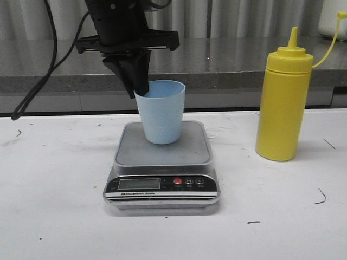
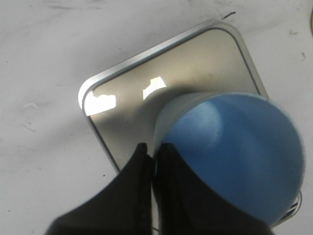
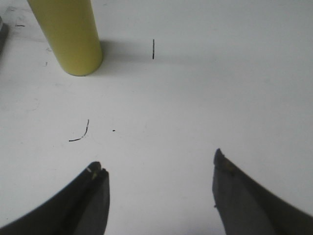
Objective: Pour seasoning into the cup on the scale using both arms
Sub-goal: 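Carry the cup with the left gripper onto the scale platform, then open the left gripper and lift it away from the cup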
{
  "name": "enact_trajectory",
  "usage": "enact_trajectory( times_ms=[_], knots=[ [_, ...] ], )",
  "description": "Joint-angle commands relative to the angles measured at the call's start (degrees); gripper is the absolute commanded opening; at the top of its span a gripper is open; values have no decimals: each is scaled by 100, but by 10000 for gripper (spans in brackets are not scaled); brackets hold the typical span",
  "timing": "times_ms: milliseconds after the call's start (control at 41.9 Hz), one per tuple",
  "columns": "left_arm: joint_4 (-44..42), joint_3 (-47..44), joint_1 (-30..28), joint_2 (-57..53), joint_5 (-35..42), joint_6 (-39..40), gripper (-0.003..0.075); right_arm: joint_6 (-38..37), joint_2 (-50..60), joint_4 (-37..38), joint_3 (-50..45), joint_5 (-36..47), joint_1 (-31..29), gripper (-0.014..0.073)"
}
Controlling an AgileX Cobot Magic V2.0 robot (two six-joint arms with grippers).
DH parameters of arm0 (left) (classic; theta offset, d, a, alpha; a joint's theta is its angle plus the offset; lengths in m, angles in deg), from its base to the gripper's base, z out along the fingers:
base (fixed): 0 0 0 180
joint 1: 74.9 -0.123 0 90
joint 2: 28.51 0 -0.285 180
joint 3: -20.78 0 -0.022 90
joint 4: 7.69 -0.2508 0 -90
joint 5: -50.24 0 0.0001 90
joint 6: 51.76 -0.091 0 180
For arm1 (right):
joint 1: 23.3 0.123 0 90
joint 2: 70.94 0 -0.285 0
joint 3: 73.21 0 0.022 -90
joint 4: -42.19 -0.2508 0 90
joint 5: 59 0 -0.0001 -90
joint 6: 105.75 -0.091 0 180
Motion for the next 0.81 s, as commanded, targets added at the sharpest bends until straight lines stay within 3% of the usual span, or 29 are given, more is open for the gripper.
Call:
enact_trajectory(
  times_ms=[0, 167, 263, 525, 788],
  knots=[
    [34, 186, 38, -310, 103, 25, 54, 59, -28, 11, 196, 329, -2, 479],
    [34, 186, 38, -310, 103, 25, 272, 59, -28, 11, 196, 329, -2, 479],
    [34, 186, 38, -360, 103, 25, 346, 59, -28, 11, 196, 329, -2, 479],
    [-274, -94, 38, -1117, 155, 25, 355, 59, -28, 11, 196, 329, -2, 479],
    [-438, -1530, -87, -2731, 1029, 25, 355, 59, -28, 11, 196, 329, -2, 479]
  ],
)
